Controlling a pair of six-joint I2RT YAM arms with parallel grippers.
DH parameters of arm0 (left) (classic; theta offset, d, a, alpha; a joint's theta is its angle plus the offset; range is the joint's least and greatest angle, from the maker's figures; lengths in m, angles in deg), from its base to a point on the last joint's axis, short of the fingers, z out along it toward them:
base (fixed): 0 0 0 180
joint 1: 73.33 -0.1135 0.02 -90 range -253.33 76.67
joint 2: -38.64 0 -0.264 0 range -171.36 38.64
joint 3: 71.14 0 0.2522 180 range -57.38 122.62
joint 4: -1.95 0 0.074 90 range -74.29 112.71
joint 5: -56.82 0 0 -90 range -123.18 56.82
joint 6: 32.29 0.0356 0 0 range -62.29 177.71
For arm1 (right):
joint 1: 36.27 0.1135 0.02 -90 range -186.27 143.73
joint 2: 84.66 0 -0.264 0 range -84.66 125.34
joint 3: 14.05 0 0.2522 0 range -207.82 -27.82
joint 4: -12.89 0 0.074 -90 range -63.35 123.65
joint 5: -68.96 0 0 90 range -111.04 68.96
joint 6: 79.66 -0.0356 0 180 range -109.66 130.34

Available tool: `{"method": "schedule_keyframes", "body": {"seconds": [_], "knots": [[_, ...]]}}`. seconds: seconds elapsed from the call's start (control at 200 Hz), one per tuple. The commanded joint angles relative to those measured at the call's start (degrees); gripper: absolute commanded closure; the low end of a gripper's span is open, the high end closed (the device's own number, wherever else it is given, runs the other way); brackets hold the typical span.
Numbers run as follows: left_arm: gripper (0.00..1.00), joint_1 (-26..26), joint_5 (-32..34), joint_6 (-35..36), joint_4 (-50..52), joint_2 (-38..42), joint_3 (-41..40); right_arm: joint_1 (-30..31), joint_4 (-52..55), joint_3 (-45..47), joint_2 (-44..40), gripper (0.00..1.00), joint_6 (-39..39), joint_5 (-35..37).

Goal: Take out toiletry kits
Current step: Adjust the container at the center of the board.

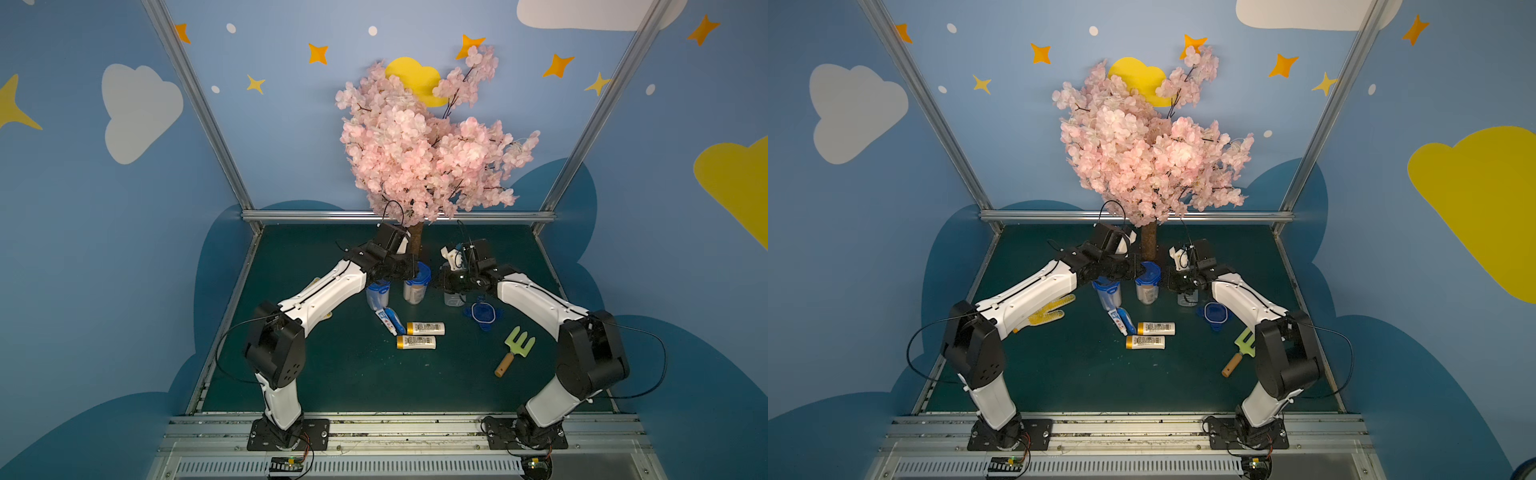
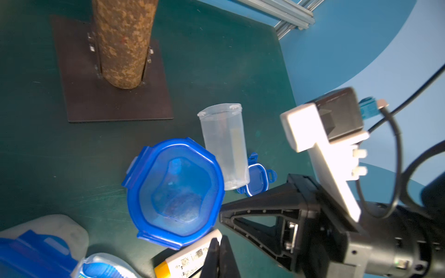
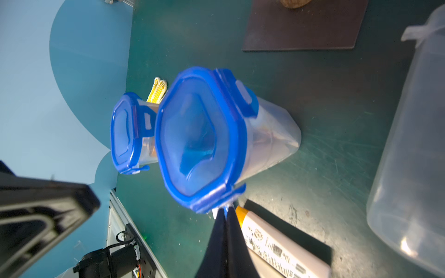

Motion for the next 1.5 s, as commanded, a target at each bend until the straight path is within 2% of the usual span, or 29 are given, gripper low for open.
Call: {"method": "schedule_keyframes", "body": {"seconds": [0.0,0.15,0.601,0.846,1.031,1.191,1.357,1.497], "knots": [[0.96,-0.19,1.4,1.91,2.19,-1.47,1.91,-0.09,0.92,-2.8,0.87,1.0,0.93,2.37],[0.98,-0.18,1.26,2.39,2.67,-2.9,2.91,-0.54,1.6,-4.68,2.06,1.0,1.91,4.18],[0.98,-0.09,0.5,3.47,3.38,-6.5,6.09,-1.47,1.11,-8.42,5.71,1.0,2.24,3.58],[0.98,-0.1,0.64,4.22,4.44,-9.44,10.14,-3.43,-2.35,-3.51,1.92,1.0,1.13,2.4],[0.97,-0.12,0.85,3.9,4.47,-10.68,9.08,-6.26,-10.48,2.85,-1.19,1.0,-1.7,-3.99],[0.98,-0.26,2.21,4.02,4.45,-11.56,8.09,-8.27,-23.1,8.24,-1.69,0.85,-6.7,-12.51],[0.98,-0.4,2.31,4.03,4.58,-12.67,8.02,-8.51,-33.53,10.68,0.87,0.62,-13.23,-19.66],[0.98,-0.44,2.31,3.73,5.28,-13.37,8.0,-8.55,-43.11,12.47,4.18,0.56,-19.45,-22.96]]}}
